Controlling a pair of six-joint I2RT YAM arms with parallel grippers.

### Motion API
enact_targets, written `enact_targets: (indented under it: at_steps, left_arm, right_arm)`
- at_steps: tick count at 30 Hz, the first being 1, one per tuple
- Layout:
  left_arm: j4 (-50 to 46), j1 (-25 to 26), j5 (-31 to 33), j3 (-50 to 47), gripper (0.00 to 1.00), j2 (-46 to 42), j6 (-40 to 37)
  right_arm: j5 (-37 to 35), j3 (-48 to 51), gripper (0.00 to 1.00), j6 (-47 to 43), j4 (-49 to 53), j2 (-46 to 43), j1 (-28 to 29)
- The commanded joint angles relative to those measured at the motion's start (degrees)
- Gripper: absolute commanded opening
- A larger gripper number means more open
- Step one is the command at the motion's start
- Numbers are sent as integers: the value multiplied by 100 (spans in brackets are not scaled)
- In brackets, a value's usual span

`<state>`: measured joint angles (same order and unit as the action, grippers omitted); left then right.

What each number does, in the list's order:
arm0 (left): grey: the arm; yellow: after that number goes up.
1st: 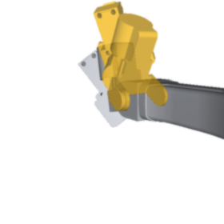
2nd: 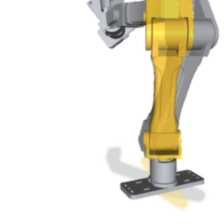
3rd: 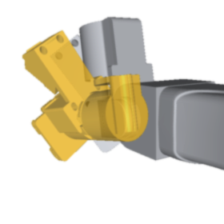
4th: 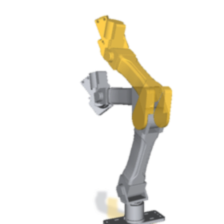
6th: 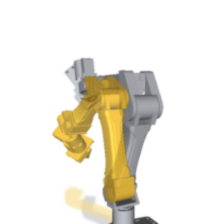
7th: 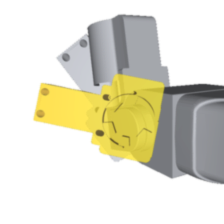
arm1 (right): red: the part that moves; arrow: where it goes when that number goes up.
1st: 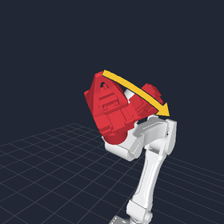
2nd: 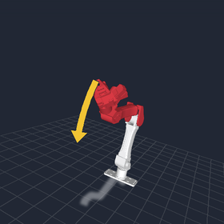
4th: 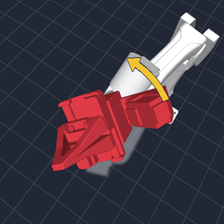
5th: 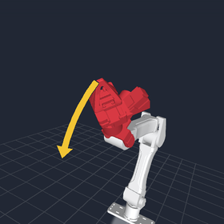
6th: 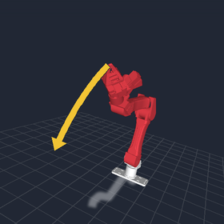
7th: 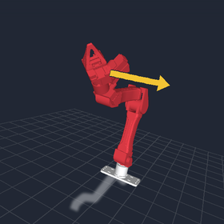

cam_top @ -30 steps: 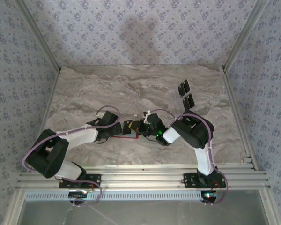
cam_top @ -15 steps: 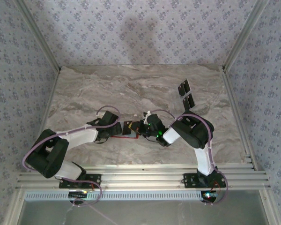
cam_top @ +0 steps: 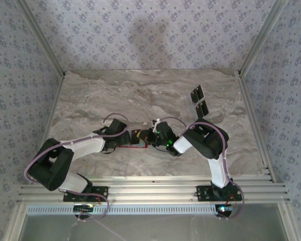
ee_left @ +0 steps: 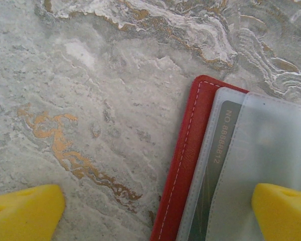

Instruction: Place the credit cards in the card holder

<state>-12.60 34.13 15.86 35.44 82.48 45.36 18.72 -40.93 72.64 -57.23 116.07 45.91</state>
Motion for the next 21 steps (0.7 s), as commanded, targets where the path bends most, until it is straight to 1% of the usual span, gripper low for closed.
enact_targets:
  at_steps: [1, 5, 9, 11, 21]
  left_arm:
    - [-505, -49, -100, -275, 99, 216, 65]
    - [-534, -49, -67, -275, 99, 196, 81]
    - [-896, -53, 321, -231, 98, 118, 269]
    - [-988, -56, 407, -233, 99, 70, 322]
    - [-1188, -54, 525, -265, 98, 147, 508]
  right_arm:
    - [29, 34, 0, 39, 523, 201, 112]
    - [-15, 178, 0, 48, 511, 106, 107]
    - [-35, 252, 0, 57, 520, 54, 88]
    - [-26, 255, 0, 54, 520, 55, 83]
    - [85, 223, 0, 85, 564, 73, 81]
